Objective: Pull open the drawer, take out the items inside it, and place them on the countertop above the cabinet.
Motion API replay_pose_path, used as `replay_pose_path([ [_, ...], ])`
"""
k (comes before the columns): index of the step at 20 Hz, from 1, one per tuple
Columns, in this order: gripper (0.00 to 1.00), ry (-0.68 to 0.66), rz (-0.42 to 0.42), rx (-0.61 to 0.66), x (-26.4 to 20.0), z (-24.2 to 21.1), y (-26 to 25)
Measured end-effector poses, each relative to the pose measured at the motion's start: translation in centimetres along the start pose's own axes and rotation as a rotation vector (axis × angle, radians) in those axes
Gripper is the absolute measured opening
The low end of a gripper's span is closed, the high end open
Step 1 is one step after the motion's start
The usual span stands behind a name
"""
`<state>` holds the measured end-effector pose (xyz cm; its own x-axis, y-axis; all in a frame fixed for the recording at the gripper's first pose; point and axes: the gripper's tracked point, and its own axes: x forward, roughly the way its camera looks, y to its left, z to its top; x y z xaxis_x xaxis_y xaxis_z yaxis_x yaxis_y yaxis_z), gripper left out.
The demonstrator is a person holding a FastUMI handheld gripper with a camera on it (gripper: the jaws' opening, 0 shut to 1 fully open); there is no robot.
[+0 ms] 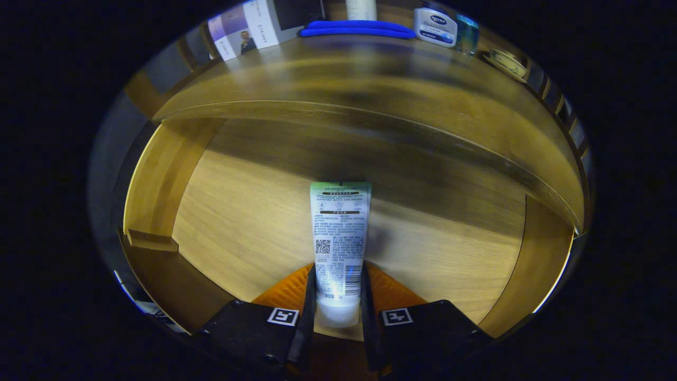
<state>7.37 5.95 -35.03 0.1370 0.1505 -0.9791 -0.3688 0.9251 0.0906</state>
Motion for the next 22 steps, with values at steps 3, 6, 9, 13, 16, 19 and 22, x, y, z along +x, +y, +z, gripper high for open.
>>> replay_pose_path([
  [3,0.42,-0.024,0.027,-0.018,-1.3,-0.1,0.9],
  [6,0.42,-0.066,0.036,-0.041,-3.0,0.2,1.4],
  [9,0.42,-0.118,0.027,-0.093,-4.6,0.7,1.5],
  [13,0.42,-0.163,0.050,-0.130,-7.7,0.2,3.0],
  [16,0.42,-0.208,0.069,-0.144,-9.8,1.0,3.6],
  [19,0.42,-0.263,0.083,-0.121,-12.0,2.7,3.6],
  [22,0.42,-0.312,0.082,-0.091,-13.8,5.0,2.8],
])
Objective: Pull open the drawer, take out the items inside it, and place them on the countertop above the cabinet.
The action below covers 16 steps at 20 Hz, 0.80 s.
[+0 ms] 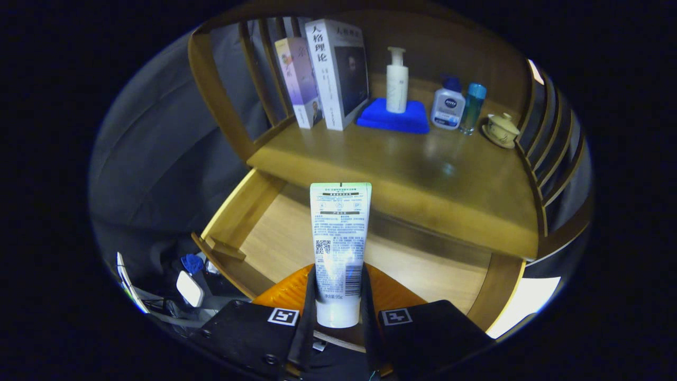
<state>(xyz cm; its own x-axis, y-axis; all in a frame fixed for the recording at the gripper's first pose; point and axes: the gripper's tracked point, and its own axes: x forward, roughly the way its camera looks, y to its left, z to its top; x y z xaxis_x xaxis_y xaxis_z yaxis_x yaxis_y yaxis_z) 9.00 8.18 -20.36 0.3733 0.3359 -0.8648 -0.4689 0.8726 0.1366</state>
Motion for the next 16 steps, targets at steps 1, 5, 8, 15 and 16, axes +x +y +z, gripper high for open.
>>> replay_pose_path([
  [1,0.42,-0.015,-0.006,0.010,-0.2,0.9,-0.4],
  [5,0.42,-0.064,-0.025,0.055,-0.4,4.6,-2.3],
  [8,0.42,-0.078,-0.068,0.088,0.1,6.5,-4.4],
  [15,0.42,-0.042,-0.115,0.184,4.2,9.6,-8.4],
  [16,0.42,-0.026,-0.119,0.198,4.9,9.6,-8.8],
])
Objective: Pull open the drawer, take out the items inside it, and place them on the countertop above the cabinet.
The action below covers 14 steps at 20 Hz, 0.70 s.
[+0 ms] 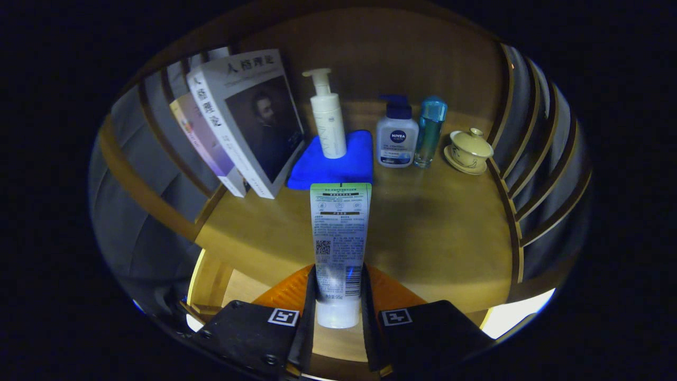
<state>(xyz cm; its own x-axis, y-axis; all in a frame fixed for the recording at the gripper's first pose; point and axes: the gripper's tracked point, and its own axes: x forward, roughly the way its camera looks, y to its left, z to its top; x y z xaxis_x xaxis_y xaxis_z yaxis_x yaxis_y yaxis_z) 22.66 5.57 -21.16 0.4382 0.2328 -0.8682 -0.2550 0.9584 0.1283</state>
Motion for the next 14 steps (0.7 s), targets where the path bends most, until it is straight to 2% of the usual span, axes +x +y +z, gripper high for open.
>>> replay_pose_path([
  [10,0.45,0.049,-0.021,0.116,4.0,0.6,-1.9],
  [13,0.55,0.010,-0.019,0.121,3.6,1.2,-1.7],
  [14,0.64,-0.010,-0.016,0.135,3.6,1.5,-1.6],
])
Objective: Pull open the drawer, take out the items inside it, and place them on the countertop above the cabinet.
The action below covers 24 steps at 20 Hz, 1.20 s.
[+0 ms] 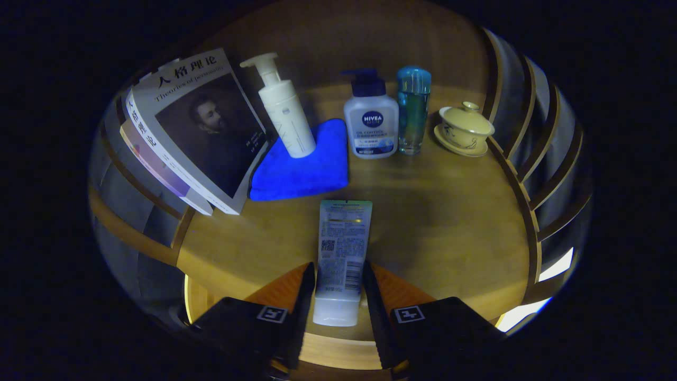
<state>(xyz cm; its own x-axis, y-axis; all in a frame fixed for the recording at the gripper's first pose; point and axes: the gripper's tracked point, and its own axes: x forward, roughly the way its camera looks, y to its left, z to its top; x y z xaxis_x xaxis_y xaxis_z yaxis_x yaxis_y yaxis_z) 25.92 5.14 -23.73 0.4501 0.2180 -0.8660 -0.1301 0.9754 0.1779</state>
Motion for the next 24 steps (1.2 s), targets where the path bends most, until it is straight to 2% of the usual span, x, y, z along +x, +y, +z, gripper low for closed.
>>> replay_pose_path([
  [4,1.00,-0.126,-0.019,-0.044,-3.1,1.4,0.4],
  [7,0.98,-0.308,-0.044,-0.107,-6.9,1.7,1.5],
  [11,0.98,-0.549,-0.036,-0.137,-12.0,0.3,3.2],
  [19,0.98,-0.881,-0.047,-0.123,-20.3,-6.2,4.4],
  [24,0.98,-1.007,-0.117,-0.152,-23.8,-11.9,4.3],
])
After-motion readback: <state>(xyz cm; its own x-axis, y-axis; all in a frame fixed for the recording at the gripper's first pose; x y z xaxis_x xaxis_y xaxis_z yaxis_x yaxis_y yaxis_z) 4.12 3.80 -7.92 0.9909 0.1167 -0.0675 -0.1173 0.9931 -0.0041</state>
